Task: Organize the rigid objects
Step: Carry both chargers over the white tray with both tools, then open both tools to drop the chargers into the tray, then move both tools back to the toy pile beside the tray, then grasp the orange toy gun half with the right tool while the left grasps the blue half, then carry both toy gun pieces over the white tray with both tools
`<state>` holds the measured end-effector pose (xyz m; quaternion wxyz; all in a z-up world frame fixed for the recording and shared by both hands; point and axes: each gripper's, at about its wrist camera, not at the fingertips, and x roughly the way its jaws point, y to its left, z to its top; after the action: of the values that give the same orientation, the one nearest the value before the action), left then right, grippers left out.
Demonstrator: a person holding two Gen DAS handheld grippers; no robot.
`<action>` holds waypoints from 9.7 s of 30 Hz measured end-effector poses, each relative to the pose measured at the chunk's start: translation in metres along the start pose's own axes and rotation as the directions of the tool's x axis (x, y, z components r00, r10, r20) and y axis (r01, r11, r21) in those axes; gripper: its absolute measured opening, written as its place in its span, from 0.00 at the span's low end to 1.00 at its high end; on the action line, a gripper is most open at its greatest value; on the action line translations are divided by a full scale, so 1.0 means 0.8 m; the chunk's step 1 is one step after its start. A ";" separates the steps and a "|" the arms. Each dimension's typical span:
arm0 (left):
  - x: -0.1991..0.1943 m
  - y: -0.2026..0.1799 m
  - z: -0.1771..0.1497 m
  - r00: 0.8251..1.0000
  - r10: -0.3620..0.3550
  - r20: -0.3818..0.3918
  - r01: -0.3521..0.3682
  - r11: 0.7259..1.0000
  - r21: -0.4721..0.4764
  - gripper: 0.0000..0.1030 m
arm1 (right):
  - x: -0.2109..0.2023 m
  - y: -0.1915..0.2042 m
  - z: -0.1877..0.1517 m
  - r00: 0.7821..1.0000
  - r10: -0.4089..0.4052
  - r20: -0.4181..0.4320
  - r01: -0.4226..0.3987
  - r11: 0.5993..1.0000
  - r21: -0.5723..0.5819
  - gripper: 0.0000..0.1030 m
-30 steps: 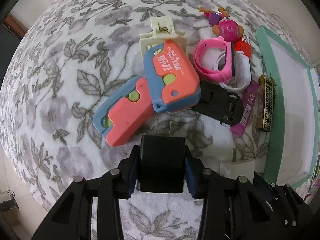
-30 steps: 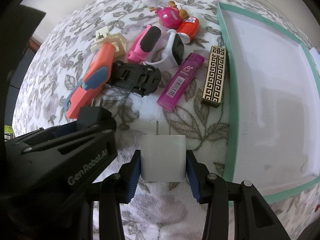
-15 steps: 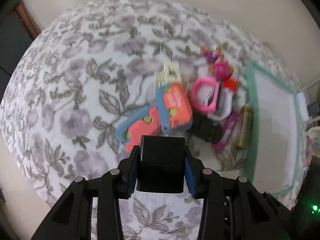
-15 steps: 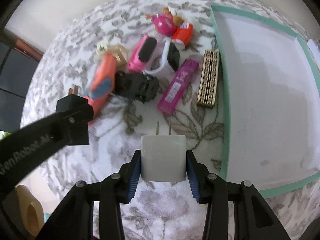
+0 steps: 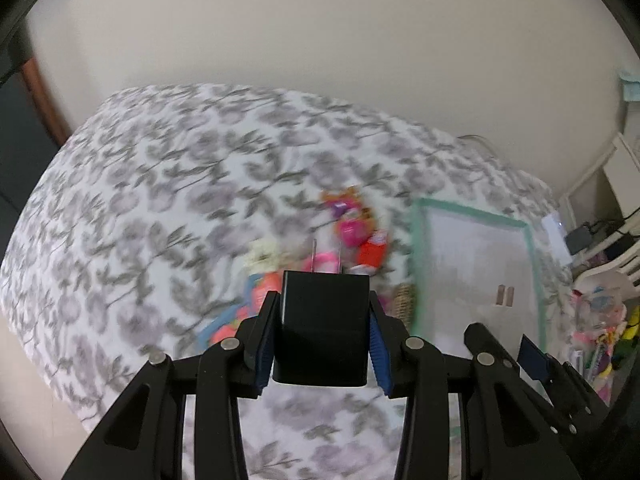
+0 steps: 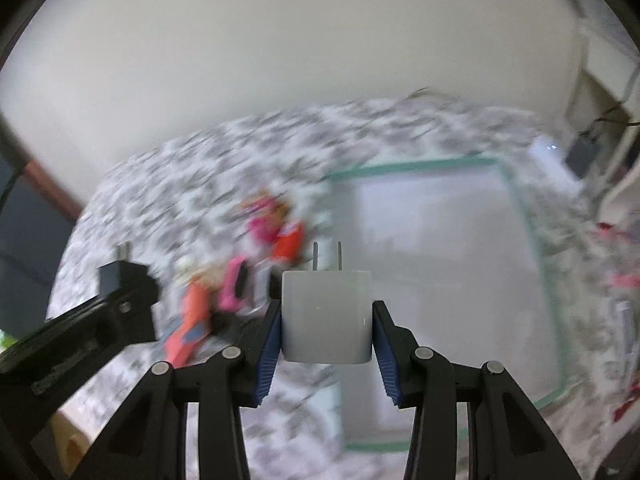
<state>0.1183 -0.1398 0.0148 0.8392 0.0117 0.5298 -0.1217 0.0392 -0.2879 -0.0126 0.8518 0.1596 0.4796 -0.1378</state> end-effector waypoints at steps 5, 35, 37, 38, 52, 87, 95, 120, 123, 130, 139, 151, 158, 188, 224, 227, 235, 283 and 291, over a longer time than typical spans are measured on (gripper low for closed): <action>0.023 -0.062 0.013 0.999 -0.046 -0.024 0.047 0.996 0.073 0.41 | 0.018 -0.055 0.015 0.996 -0.089 -0.020 0.090 0.993 0.079 0.45; 0.173 -0.189 -0.049 0.968 -0.101 -0.230 0.152 0.964 0.216 0.41 | 0.092 -0.201 -0.014 0.939 -0.284 -0.197 0.327 0.914 0.242 0.45; 0.173 -0.189 -0.050 0.966 -0.104 -0.235 0.155 0.965 0.213 0.41 | 0.094 -0.203 -0.015 0.939 -0.278 -0.202 0.324 0.913 0.246 0.45; 0.172 -0.188 -0.049 0.966 -0.104 -0.237 0.155 0.965 0.210 0.41 | 0.094 -0.203 -0.015 0.939 -0.278 -0.204 0.324 0.913 0.248 0.45; 0.127 -0.176 -0.022 0.978 -0.114 -0.174 0.145 0.974 0.176 0.60 | 0.054 -0.194 0.005 0.942 -0.314 -0.119 0.334 0.911 0.241 0.49; -0.011 0.105 0.005 0.991 0.002 0.137 0.039 0.955 -0.294 1.00 | 0.033 -0.017 0.017 1.000 -0.025 0.002 0.025 0.999 0.028 1.00; 0.003 0.172 -0.015 0.992 0.094 0.086 -0.056 0.926 -0.373 1.00 | 0.049 0.068 -0.001 0.997 0.064 -0.045 -0.069 0.987 -0.145 1.00; 0.110 0.294 -0.089 0.950 0.127 -0.286 -0.281 0.749 -0.600 1.00 | 0.128 0.158 -0.016 0.980 0.105 -0.171 -0.148 0.954 -0.262 0.85; 0.109 0.307 -0.094 0.947 0.133 -0.292 -0.293 0.728 -0.620 1.00 | 0.134 0.173 -0.015 0.979 0.104 -0.176 -0.153 0.944 -0.291 0.81; 0.117 0.332 -0.100 0.948 0.104 -0.301 -0.280 0.722 -0.632 1.00 | 0.142 0.201 -0.014 0.991 0.025 -0.134 -0.076 0.919 -0.386 0.79; 0.111 0.331 -0.097 0.952 0.094 -0.290 -0.266 0.720 -0.640 1.00 | 0.126 0.209 -0.009 0.988 0.054 -0.142 -0.109 0.902 -0.419 0.63; 0.116 0.335 -0.100 0.952 0.068 -0.299 -0.253 0.724 -0.642 1.00 | 0.122 0.229 -0.019 0.986 0.037 -0.162 -0.114 0.861 -0.496 0.52; 0.126 0.328 -0.097 0.948 0.063 -0.311 -0.254 0.740 -0.623 1.00 | 0.154 0.225 -0.033 0.978 -0.005 -0.206 -0.099 0.867 -0.489 0.50; 0.150 0.176 -0.031 0.957 0.015 -0.291 -0.067 0.983 -0.172 1.00 | 0.134 0.127 -0.022 0.953 0.108 -0.283 -0.195 0.933 -0.302 0.41; 0.166 0.033 -0.010 0.980 0.070 -0.187 -0.069 0.998 0.011 0.43 | 0.124 0.078 -0.016 0.934 0.215 -0.285 -0.259 0.958 -0.125 0.33; 0.146 0.031 0.000 0.988 0.052 -0.143 -0.054 0.999 -0.007 0.40 | 0.110 0.073 -0.007 0.937 0.232 -0.260 -0.268 0.957 -0.114 0.33; 0.113 0.075 0.001 0.992 0.030 -0.119 -0.033 0.999 -0.028 0.18 | 0.074 0.058 0.011 0.945 0.270 -0.186 -0.291 0.952 -0.095 0.33; 0.102 0.124 0.015 0.997 0.048 -0.065 -0.052 0.997 -0.065 0.20 | 0.084 0.038 0.011 0.937 0.280 -0.209 -0.295 0.954 -0.046 0.33; 0.020 0.073 0.042 0.996 -0.017 0.091 0.017 1.000 0.006 0.20 | 0.016 0.000 0.051 0.950 0.309 -0.042 -0.310 0.951 -0.006 0.33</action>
<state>0.1674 -0.0913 0.0086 0.8613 0.0037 0.4910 -0.1305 0.0771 -0.3053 -0.0038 0.8540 0.2303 0.4666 0.0035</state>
